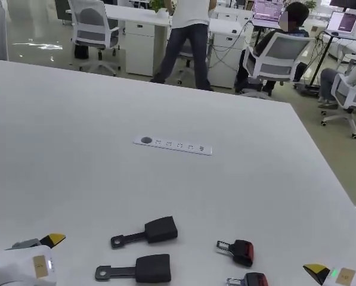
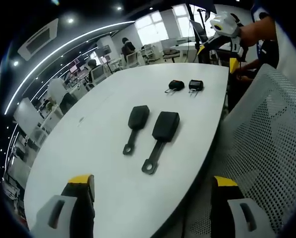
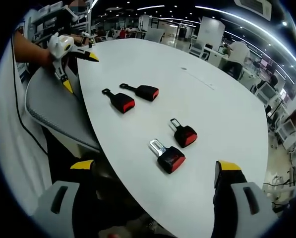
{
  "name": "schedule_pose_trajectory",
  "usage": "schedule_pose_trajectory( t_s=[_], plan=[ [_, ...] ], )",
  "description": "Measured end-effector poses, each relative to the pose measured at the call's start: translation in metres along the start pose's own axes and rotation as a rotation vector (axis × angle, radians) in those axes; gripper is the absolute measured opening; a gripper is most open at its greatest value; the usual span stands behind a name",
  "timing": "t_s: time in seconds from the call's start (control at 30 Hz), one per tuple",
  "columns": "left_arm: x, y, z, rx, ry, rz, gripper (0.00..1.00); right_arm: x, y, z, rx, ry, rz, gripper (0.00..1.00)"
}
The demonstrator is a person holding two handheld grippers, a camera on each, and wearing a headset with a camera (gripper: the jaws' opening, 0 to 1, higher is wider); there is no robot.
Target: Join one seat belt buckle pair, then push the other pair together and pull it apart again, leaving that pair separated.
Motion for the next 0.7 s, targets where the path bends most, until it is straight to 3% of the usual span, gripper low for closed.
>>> schedule_pose_trajectory(
  t_s=[0.7],
  plan=[
    [0.004,-0.002,0.001,-0.007,-0.014,-0.013,0.97,0.009,0.012,-0.004,0.006,-0.008,-0.006,0.96]
  ],
)
Point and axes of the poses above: the centre of the closed fingertips' face, and the gripper's own axes: y roughly forward along the fingers, z roughly to its left, x roughly out of its top, the point moved 4 cm from there along -y, roughly backward along the fingers
